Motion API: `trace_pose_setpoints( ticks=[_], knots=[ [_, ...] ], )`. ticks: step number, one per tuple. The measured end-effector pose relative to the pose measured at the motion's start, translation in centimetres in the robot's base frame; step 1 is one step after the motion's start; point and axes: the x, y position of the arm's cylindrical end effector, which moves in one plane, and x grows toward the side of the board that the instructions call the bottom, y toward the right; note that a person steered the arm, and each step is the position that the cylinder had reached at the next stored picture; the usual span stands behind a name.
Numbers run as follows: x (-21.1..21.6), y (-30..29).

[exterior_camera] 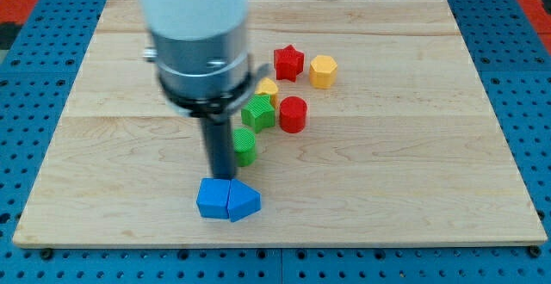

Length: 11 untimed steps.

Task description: Move the triangle to the bottom left of the green circle

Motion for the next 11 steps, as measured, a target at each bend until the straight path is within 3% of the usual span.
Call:
trace_pose_setpoints(
  ticks=[2,3,4,5,7,11],
  knots=[
    [0.8,11.9],
    [5.5,14.2],
    [7.6,7.8],
    [7.0,5.1],
    [2.8,2.3],
    [2.6,-0.9]
  ],
)
